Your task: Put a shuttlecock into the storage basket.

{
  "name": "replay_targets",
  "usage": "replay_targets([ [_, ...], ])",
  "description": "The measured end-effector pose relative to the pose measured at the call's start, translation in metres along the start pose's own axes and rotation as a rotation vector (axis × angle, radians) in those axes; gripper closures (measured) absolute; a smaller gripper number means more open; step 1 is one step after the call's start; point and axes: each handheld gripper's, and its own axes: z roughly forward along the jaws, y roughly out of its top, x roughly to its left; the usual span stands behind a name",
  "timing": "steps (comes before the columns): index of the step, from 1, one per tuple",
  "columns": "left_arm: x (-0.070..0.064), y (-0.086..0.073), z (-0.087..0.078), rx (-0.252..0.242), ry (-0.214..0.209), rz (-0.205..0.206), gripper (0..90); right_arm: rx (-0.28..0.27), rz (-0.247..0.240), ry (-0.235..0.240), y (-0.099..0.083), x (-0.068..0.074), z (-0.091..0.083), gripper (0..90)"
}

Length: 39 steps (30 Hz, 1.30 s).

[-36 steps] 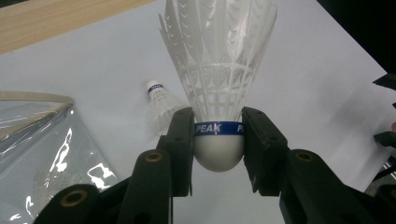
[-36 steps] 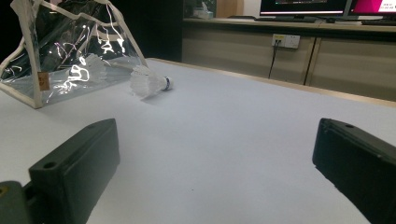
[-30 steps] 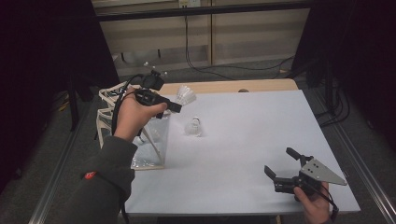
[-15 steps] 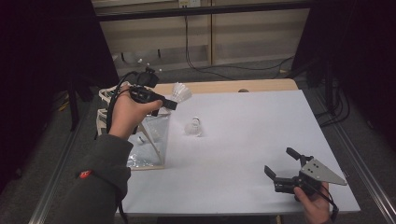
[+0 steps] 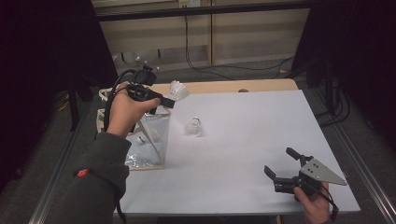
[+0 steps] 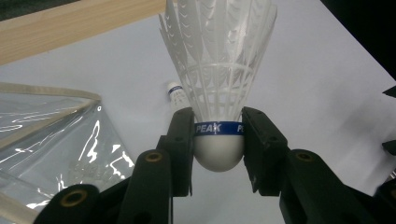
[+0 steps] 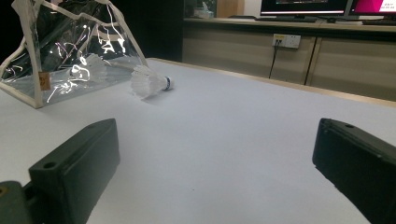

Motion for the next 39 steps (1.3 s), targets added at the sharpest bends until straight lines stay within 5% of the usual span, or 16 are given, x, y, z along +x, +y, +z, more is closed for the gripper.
replay_targets([
  [39, 0.012, 0.004, -0.019, -0.014, 0.035, -0.025, 65.6, 0.002, -0.007, 0.006, 0.000, 0.000, 0.001, 0.8],
])
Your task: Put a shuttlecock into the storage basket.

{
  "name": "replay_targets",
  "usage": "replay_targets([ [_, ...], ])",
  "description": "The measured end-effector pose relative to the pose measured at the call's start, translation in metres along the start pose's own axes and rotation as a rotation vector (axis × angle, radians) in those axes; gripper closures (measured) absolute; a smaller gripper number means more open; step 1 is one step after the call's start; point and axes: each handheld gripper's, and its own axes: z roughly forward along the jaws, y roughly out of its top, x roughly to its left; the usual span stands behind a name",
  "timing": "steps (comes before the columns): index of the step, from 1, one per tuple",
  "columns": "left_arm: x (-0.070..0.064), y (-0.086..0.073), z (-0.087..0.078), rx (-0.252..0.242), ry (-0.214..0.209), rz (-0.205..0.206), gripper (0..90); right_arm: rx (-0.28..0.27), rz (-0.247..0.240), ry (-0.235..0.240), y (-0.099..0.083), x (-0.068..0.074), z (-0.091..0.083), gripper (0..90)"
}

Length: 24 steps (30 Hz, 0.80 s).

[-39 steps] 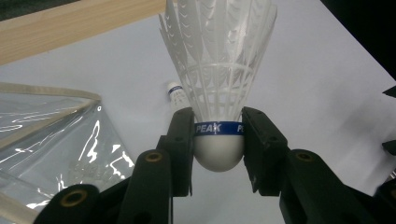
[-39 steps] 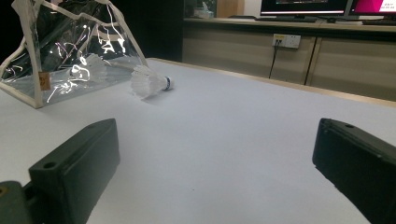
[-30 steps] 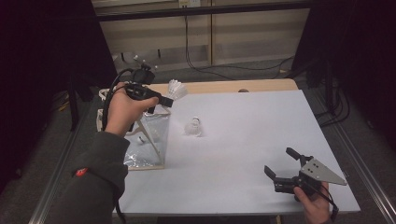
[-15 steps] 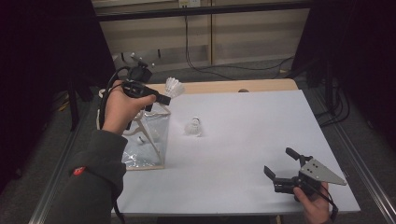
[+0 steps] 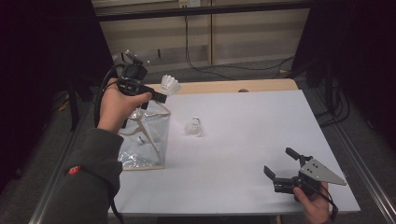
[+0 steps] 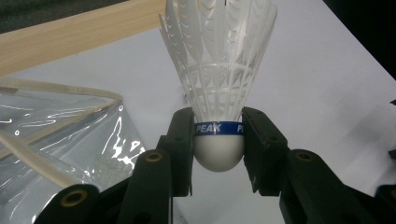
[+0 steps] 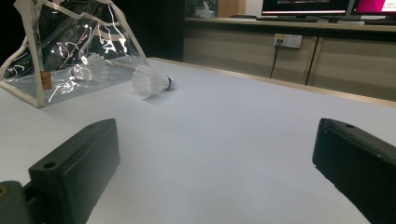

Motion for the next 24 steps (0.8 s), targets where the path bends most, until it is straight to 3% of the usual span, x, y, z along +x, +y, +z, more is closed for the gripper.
replay_targets([
  [24, 0.011, 0.002, -0.007, -0.009, 0.019, -0.029, 65.6, -0.002, 0.002, -0.008, 0.000, -0.001, -0.001, 0.8],
])
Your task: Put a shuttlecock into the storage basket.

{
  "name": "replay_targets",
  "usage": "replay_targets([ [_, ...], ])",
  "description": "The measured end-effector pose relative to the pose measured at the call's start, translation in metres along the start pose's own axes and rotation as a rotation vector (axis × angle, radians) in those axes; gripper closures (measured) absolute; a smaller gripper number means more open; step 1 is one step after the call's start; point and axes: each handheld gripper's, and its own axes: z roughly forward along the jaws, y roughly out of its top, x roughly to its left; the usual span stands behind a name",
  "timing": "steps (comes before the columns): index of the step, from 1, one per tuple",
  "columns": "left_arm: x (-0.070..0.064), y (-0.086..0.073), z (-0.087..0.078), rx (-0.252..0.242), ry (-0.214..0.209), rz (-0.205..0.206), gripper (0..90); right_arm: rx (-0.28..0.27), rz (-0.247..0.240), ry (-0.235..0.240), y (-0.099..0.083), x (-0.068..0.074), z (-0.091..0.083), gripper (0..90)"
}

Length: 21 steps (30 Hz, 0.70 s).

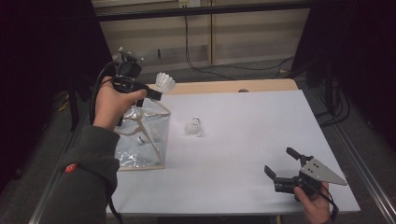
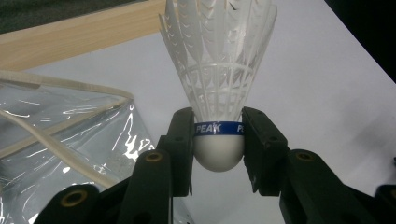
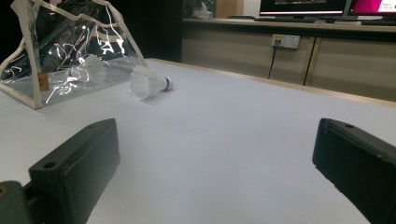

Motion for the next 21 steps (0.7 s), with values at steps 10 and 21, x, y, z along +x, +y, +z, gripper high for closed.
replay_targets([
  [10, 0.0018, 0.0009, -0.0013, 0.000, 0.010, -0.010, 65.6, -0.002, -0.001, -0.002, 0.0001, -0.0002, -0.0001, 0.9],
  [21, 0.0086, 0.0005, -0.0052, -0.009, 0.017, -0.033, 65.6, -0.001, -0.001, 0.000, 0.0000, -0.0001, 0.0001, 0.8],
])
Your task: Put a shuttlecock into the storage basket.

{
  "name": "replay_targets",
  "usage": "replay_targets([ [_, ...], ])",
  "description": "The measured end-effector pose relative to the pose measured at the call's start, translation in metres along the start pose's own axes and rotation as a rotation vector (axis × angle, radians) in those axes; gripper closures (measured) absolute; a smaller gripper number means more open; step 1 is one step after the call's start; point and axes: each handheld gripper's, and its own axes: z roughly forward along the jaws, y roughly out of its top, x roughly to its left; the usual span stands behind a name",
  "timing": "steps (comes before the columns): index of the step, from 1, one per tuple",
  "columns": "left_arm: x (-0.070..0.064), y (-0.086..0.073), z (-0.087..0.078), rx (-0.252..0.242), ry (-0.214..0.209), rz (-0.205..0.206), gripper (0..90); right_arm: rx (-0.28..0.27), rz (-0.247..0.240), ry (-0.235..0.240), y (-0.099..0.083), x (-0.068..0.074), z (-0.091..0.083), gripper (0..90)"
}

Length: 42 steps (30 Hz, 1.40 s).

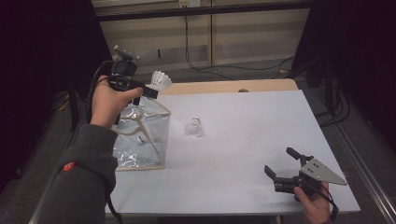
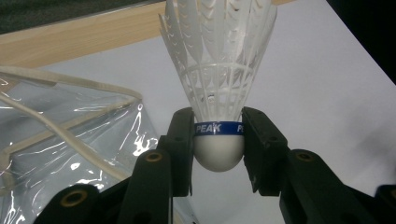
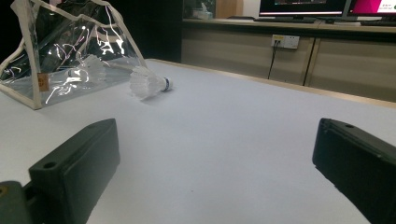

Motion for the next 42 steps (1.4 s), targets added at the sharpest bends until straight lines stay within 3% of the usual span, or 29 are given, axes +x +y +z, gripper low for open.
replay_targets([
  [24, 0.007, 0.000, -0.006, -0.017, 0.025, -0.023, 65.6, -0.001, -0.001, 0.000, 0.000, 0.000, 0.000, 0.8],
  [42, 0.020, -0.006, -0.013, -0.023, 0.062, -0.045, 65.6, -0.001, 0.002, 0.002, 0.000, 0.000, 0.000, 0.8],
])
